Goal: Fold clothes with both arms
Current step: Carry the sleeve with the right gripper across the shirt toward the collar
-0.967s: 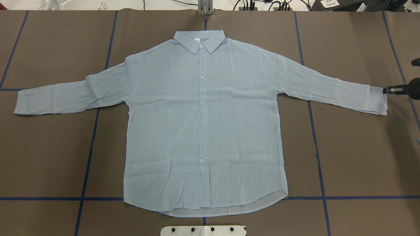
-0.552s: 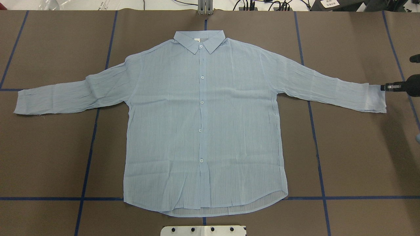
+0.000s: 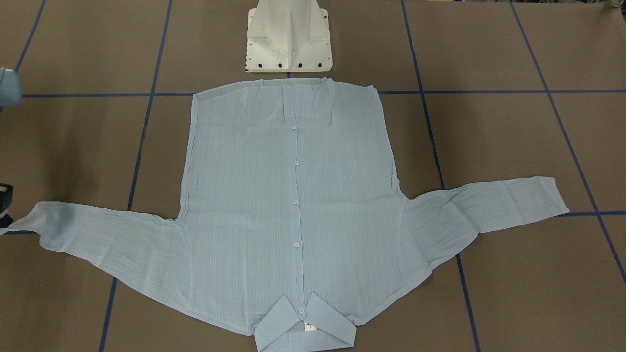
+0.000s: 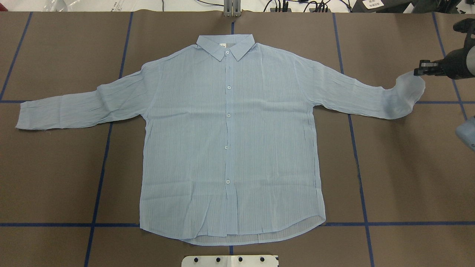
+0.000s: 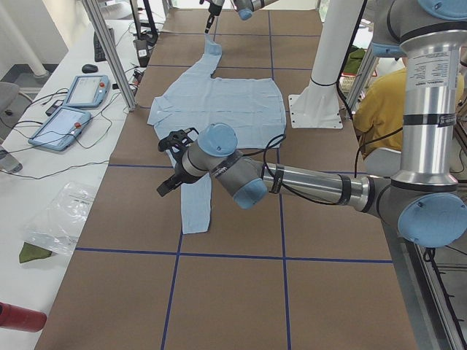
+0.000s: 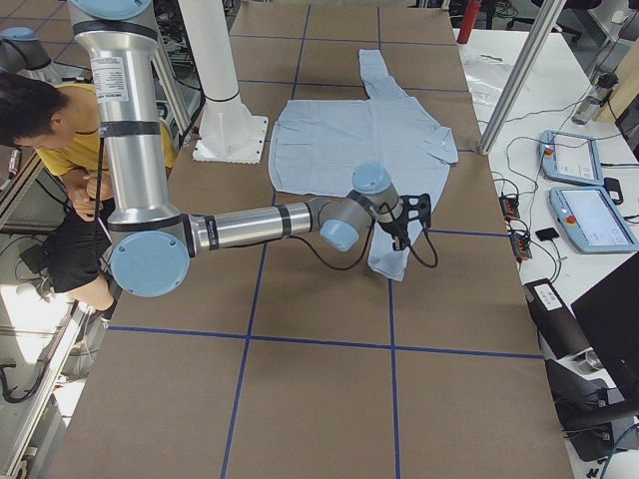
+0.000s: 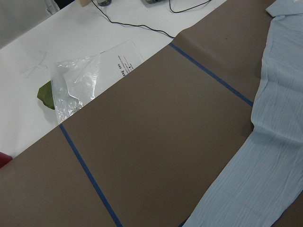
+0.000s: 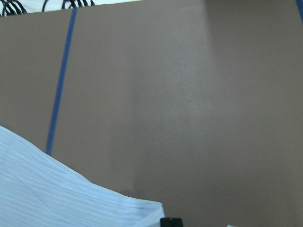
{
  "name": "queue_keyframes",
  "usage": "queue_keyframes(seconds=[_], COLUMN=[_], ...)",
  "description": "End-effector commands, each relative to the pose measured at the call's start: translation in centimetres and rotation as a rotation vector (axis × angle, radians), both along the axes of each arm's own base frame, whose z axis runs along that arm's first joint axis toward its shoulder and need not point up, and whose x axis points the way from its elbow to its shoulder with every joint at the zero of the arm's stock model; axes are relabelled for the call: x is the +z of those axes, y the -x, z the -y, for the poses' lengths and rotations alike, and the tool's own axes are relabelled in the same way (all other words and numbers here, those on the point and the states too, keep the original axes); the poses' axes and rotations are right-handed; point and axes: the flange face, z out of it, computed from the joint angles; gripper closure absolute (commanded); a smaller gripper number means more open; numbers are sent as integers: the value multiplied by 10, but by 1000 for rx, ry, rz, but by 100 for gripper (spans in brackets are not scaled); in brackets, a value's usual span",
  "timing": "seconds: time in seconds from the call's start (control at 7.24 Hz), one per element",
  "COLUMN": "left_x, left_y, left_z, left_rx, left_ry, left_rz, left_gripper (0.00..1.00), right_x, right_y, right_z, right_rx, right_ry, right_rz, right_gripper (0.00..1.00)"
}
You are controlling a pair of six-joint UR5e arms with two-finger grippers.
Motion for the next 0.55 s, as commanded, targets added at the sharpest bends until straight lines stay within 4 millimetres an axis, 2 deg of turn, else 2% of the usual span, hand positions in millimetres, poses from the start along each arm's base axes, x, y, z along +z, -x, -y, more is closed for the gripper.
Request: queue_keyframes(seconds=[0.0,0.14,0.41], left_x=[0,3,6], left_y=[0,0,0], left_z=[0,1,1], left_rx=[0,0,0], left_ry=[1,7,11], left_rz=[0,0,0], left_gripper=[0,0,0], right_x=[-136,-189,-277], right_y=[64,112,182], right_z=[14,19,12], right_rx=[91,141,230], right_ry=[81,116,162], right_rz=[50,53,50], right_gripper=[100,100,100])
